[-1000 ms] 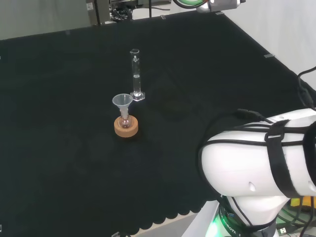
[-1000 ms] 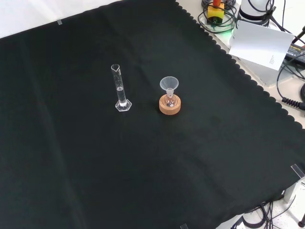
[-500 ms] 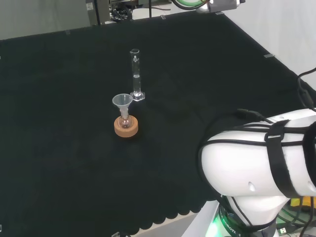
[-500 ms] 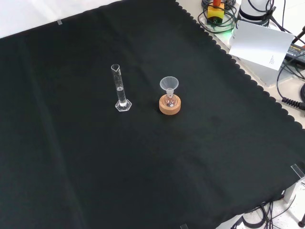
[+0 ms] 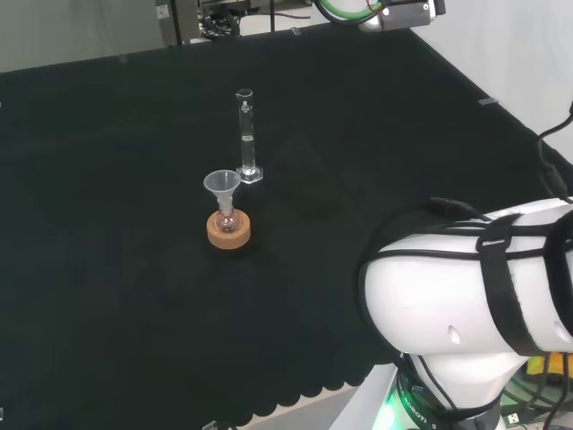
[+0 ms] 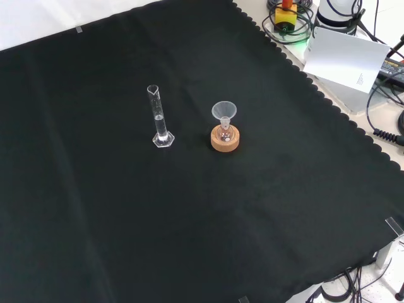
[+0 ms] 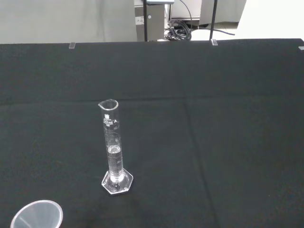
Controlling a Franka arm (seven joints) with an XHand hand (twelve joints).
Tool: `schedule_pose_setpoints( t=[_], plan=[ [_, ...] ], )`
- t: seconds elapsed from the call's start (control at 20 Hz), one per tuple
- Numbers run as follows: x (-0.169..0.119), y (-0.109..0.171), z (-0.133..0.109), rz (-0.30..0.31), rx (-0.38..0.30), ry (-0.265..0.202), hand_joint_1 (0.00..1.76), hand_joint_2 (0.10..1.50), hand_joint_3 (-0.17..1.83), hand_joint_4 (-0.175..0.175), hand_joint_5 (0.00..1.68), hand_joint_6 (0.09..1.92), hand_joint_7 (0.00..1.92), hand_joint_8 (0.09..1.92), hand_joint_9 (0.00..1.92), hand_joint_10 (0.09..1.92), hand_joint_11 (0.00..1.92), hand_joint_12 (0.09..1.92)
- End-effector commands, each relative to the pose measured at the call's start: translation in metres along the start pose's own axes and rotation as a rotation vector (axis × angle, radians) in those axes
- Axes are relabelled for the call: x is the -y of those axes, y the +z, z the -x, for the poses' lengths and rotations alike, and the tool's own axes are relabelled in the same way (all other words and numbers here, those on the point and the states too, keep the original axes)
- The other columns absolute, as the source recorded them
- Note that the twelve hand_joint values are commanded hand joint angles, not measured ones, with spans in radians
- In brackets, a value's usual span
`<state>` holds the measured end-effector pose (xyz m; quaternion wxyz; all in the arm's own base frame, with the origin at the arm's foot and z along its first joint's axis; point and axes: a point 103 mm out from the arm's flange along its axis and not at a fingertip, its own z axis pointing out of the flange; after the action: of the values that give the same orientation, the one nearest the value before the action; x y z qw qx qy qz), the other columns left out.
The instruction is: Pick up the graduated cylinder.
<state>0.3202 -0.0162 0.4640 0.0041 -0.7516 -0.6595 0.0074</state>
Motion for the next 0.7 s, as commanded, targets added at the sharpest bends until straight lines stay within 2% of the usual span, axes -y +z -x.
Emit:
schedule_pose_setpoints(
  t=[0.05, 0.4, 0.5, 0.6, 0.7],
  plan=[
    [-0.036, 0.035, 0.024, -0.005, -0.092, -0.002, 0.00, 1.23, 0.34, -0.016, 0.32, 0.09, 0.04, 0.51, 0.17, 0.63, 0.00, 1.30],
    [-0.112, 0.108, 0.050, -0.007, -0.161, -0.047, 0.14, 1.17, 0.27, -0.032, 0.35, 0.09, 0.10, 0.54, 0.24, 0.65, 0.00, 1.37],
    [-0.126, 0.124, 0.053, -0.025, -0.186, -0.049, 0.18, 1.16, 0.26, -0.037, 0.36, 0.09, 0.11, 0.54, 0.24, 0.66, 0.00, 1.37],
    [-0.136, 0.137, 0.051, -0.046, -0.171, -0.057, 0.19, 1.15, 0.26, -0.039, 0.36, 0.09, 0.10, 0.54, 0.24, 0.65, 0.00, 1.38],
    [-0.147, 0.151, 0.049, -0.065, -0.205, -0.060, 0.20, 1.15, 0.26, -0.040, 0.36, 0.09, 0.09, 0.54, 0.23, 0.65, 0.00, 1.37]
  ],
)
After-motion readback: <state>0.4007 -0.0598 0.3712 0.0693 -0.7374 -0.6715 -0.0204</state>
